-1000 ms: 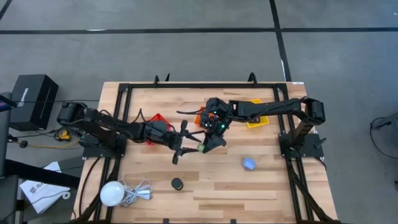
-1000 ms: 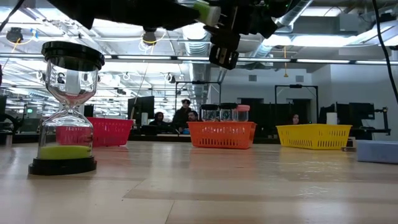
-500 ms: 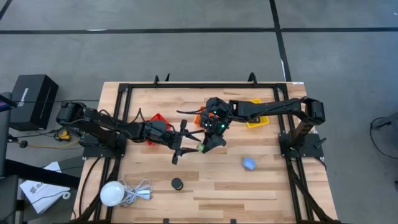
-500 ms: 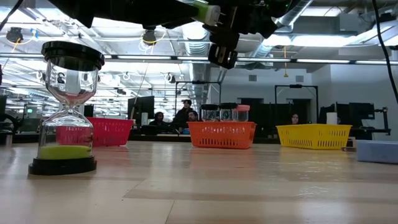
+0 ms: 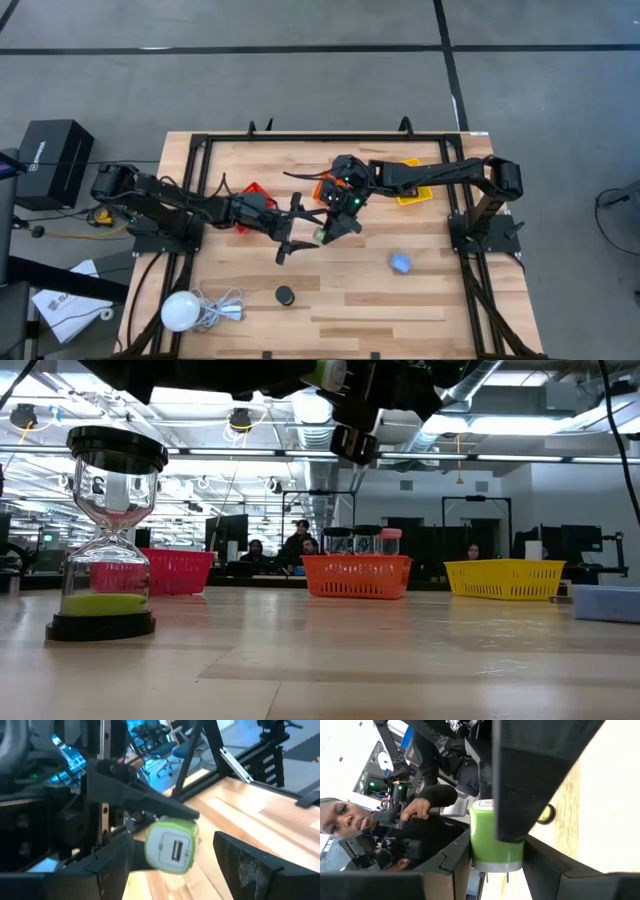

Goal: Pick & Place Office items
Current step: Put the green charger adapter into the red basket

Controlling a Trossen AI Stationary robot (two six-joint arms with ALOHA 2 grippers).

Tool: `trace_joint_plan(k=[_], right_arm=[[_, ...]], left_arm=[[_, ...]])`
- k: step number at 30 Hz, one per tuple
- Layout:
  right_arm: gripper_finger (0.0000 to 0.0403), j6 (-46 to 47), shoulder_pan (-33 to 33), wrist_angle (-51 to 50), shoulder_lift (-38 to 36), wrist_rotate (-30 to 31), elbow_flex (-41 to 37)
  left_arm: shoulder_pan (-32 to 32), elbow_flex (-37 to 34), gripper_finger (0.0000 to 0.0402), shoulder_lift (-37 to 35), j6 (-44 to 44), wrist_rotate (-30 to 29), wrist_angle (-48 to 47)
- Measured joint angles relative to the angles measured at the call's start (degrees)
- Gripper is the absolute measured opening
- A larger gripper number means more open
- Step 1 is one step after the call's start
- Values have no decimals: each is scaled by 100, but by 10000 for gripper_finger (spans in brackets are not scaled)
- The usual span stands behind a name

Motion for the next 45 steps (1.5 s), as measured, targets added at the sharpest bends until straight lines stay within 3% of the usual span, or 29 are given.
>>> trace_joint_plan(k=[5, 11, 28, 45], right_arm=[[142, 21, 0, 35, 0, 0, 0], [153, 23, -32, 37, 0, 192, 0], [158, 124, -109, 166, 0, 302, -2], [154, 84, -109, 145, 0, 126, 0]], left_arm=[[77, 0, 269, 0, -16, 351, 83], [167, 1, 255, 63, -23, 367, 118], [305, 0, 145, 127, -28, 339, 162], [292, 2, 145, 74, -451, 258, 107]])
